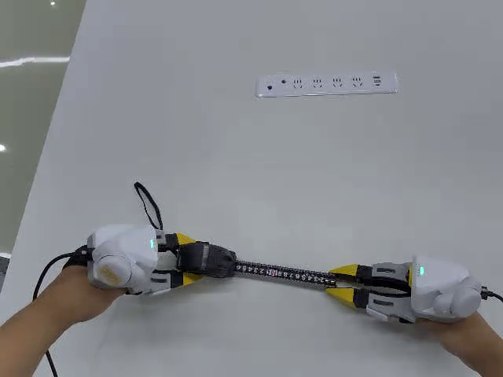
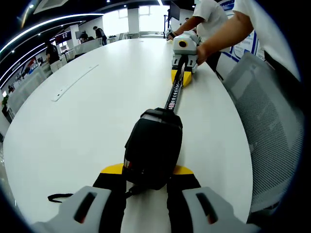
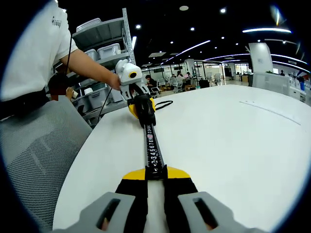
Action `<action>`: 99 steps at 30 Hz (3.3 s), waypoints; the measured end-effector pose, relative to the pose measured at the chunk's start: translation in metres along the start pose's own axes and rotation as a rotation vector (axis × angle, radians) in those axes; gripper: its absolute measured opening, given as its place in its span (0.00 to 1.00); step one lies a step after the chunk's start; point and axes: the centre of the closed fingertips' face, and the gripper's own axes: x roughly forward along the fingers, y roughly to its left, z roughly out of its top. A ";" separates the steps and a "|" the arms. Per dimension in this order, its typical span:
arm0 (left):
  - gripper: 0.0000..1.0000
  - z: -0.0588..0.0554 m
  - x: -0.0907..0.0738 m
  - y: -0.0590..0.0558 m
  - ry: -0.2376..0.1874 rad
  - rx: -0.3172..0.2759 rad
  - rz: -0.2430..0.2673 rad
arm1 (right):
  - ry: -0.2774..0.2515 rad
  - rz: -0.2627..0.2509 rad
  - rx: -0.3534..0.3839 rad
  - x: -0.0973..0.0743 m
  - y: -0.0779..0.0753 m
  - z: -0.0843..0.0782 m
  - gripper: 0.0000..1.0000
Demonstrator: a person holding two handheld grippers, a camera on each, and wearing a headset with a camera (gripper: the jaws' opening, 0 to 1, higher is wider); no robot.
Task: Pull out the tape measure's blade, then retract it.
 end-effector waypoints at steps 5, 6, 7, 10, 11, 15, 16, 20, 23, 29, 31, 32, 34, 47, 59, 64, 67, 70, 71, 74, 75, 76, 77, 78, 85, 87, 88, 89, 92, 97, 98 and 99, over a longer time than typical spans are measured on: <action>0.28 0.000 0.000 0.000 0.003 0.000 0.002 | 0.000 -0.002 0.002 -0.002 0.000 -0.001 0.09; 0.28 0.000 0.000 0.000 0.003 0.001 0.002 | 0.000 -0.002 0.001 -0.002 0.000 -0.001 0.09; 0.28 0.000 0.000 0.000 0.004 0.000 0.002 | 0.000 -0.002 0.002 -0.003 0.000 -0.002 0.09; 0.28 0.000 0.000 0.000 0.005 0.002 0.002 | 0.001 -0.005 0.002 -0.004 0.000 -0.003 0.09; 0.28 0.000 0.000 0.000 0.006 0.002 0.002 | 0.000 -0.006 0.007 -0.004 0.000 -0.002 0.09; 0.28 -0.001 0.000 0.000 0.009 0.002 0.002 | 0.001 -0.008 0.010 -0.005 0.000 -0.003 0.09; 0.28 -0.001 0.000 0.000 0.009 0.001 0.002 | -0.001 -0.007 0.015 -0.005 0.001 -0.002 0.09; 0.28 0.000 0.000 0.000 0.010 0.002 0.003 | 0.002 -0.011 0.007 -0.006 0.000 -0.004 0.09; 0.28 0.000 0.001 -0.001 0.010 0.001 0.004 | -0.001 -0.015 0.008 -0.009 0.000 -0.004 0.09; 0.28 0.000 0.000 0.000 0.012 0.001 0.005 | -0.005 -0.026 0.017 -0.016 -0.001 -0.008 0.09; 0.28 0.000 0.000 0.000 0.014 0.001 0.005 | -0.002 -0.031 0.016 -0.019 -0.001 -0.008 0.09; 0.28 0.000 0.000 0.000 0.014 0.001 0.006 | -0.003 -0.033 0.017 -0.020 -0.001 -0.008 0.08; 0.28 0.000 0.000 0.000 0.014 0.000 0.006 | -0.005 -0.038 0.021 -0.023 -0.001 -0.009 0.08; 0.28 0.004 -0.001 -0.003 0.018 0.000 0.005 | -0.001 -0.046 0.030 -0.037 -0.003 -0.015 0.08; 0.28 0.006 -0.001 -0.004 0.020 -0.002 0.006 | 0.007 -0.066 0.036 -0.051 -0.004 -0.020 0.08; 0.28 0.007 -0.001 -0.004 0.021 -0.001 0.008 | 0.011 -0.071 0.037 -0.055 -0.004 -0.021 0.08; 0.28 0.007 -0.001 -0.004 0.022 0.000 0.007 | 0.013 -0.074 0.037 -0.057 -0.003 -0.019 0.08; 0.28 0.006 -0.001 -0.004 0.022 -0.002 0.008 | 0.014 -0.074 0.042 -0.059 -0.003 -0.020 0.08; 0.28 0.006 -0.001 -0.004 0.023 0.000 0.008 | 0.014 -0.074 0.041 -0.059 -0.003 -0.020 0.08; 0.28 0.006 -0.001 -0.004 0.024 0.000 0.008 | 0.017 -0.075 0.037 -0.062 -0.003 -0.021 0.08; 0.28 0.006 -0.001 -0.004 0.024 -0.002 0.008 | 0.016 -0.080 0.039 -0.064 -0.005 -0.022 0.08; 0.28 0.006 -0.001 -0.004 0.023 -0.003 0.008 | 0.017 -0.081 0.042 -0.065 -0.005 -0.022 0.08; 0.28 0.006 -0.001 -0.004 0.024 -0.003 0.009 | 0.021 -0.076 0.038 -0.066 -0.004 -0.022 0.08; 0.28 0.006 -0.001 -0.004 0.026 0.001 0.009 | 0.027 -0.074 0.029 -0.068 -0.003 -0.022 0.08; 0.28 0.006 -0.001 -0.004 0.027 -0.002 0.007 | 0.027 -0.086 0.035 -0.078 -0.005 -0.024 0.08; 0.28 0.006 -0.001 -0.004 0.028 -0.003 0.008 | 0.028 -0.096 0.038 -0.080 -0.007 -0.025 0.08; 0.28 0.006 -0.001 -0.004 0.028 -0.004 0.008 | 0.026 -0.098 0.038 -0.080 -0.007 -0.025 0.08; 0.28 0.006 -0.001 -0.004 0.028 -0.004 0.008 | 0.026 -0.097 0.040 -0.080 -0.006 -0.026 0.08; 0.28 0.005 -0.001 -0.004 0.030 -0.004 0.009 | 0.022 -0.103 0.039 -0.080 -0.007 -0.026 0.09; 0.28 0.005 0.000 -0.004 0.031 -0.003 0.010 | 0.024 -0.103 0.037 -0.079 -0.007 -0.026 0.09; 0.28 0.005 0.000 -0.004 0.031 -0.004 0.010 | 0.023 -0.101 0.037 -0.079 -0.007 -0.026 0.09; 0.28 0.005 0.000 -0.004 0.031 -0.004 0.010 | 0.021 -0.102 0.040 -0.078 -0.007 -0.026 0.10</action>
